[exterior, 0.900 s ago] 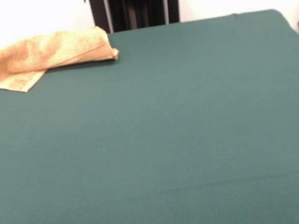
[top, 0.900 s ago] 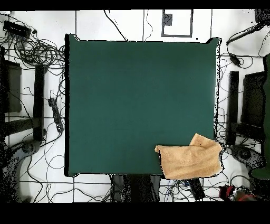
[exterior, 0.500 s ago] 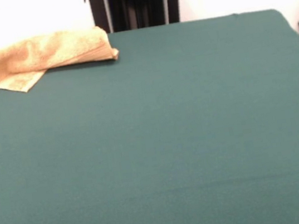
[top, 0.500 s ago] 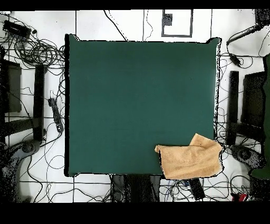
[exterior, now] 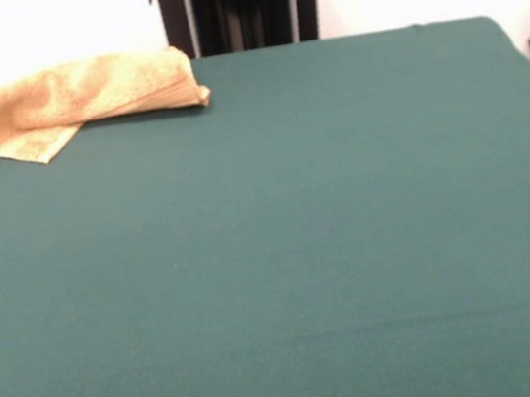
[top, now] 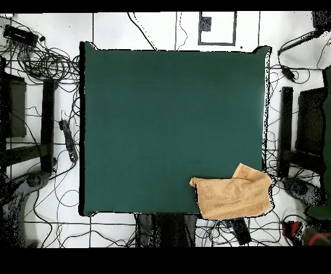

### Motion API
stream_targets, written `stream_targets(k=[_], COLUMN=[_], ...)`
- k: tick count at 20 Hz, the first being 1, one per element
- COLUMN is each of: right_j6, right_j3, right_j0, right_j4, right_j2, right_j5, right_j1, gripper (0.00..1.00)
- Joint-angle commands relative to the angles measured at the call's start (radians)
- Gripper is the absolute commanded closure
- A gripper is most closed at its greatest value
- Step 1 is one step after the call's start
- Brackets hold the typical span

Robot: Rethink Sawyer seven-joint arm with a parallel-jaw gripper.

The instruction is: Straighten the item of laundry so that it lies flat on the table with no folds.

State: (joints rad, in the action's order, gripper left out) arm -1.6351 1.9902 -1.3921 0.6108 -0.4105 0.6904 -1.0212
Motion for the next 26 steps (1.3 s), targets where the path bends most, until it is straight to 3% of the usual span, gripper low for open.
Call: stream_targets(k=[1, 5, 15, 26], right_j6=[0.119, 0.074, 0.039, -0.097], right_j3=[-0.078, -0.115, -0.212, -0.197], right_j0=[0.129, 0.167, 0.267, 0.306], right_j4=[-0.021, -0.002, 0.001, -0.031], right_j2=[-0.138, -0.118, -0.081, -0.019], right_j5=[0.021, -0.008, 0.031, -0.053], right_j1=[0.179, 0.25, 0.298, 0.399], gripper=[0.0, 0.0, 0.0, 0.0])
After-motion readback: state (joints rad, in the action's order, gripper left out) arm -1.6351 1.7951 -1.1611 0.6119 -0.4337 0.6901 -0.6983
